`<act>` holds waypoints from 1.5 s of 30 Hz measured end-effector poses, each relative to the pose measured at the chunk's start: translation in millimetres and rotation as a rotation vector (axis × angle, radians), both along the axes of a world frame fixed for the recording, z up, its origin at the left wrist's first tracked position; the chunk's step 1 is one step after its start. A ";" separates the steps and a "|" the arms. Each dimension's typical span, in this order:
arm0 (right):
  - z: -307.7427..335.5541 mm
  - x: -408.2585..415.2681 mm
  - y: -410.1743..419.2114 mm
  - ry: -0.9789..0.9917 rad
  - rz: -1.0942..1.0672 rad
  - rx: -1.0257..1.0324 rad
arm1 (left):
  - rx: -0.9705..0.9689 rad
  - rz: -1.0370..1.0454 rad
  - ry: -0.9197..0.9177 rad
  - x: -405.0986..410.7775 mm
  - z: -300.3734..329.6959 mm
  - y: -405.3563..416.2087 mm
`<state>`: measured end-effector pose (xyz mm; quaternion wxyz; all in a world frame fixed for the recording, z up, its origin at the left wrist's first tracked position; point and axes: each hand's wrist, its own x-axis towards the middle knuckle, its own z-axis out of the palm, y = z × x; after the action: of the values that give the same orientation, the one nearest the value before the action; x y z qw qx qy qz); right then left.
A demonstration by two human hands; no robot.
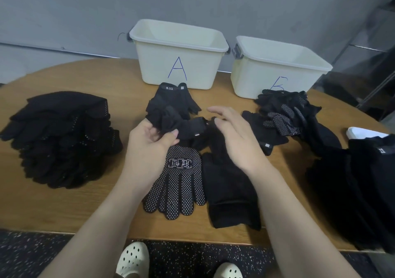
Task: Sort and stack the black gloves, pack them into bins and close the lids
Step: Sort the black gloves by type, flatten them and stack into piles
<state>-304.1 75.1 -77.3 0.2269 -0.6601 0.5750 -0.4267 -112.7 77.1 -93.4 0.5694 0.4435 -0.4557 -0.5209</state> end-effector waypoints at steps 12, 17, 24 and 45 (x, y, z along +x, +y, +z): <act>-32.2 -22.8 -10.6 0.606 -0.029 0.175 | -0.018 0.058 0.105 29.0 1.8 0.7; -24.9 -17.5 -6.7 0.592 -0.110 0.084 | 0.005 0.005 0.105 31.2 2.3 5.1; 14.9 5.4 21.3 -0.072 0.211 0.114 | -0.014 -0.122 0.235 26.8 7.9 9.9; 56.4 -18.0 69.9 -0.386 0.132 0.005 | -0.074 -0.521 -0.077 -8.0 44.6 36.2</act>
<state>-322.1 145.1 -20.9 0.3622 -0.6019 0.4773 -0.5279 -120.7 113.3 -48.8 0.4140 0.3095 -0.5947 -0.6157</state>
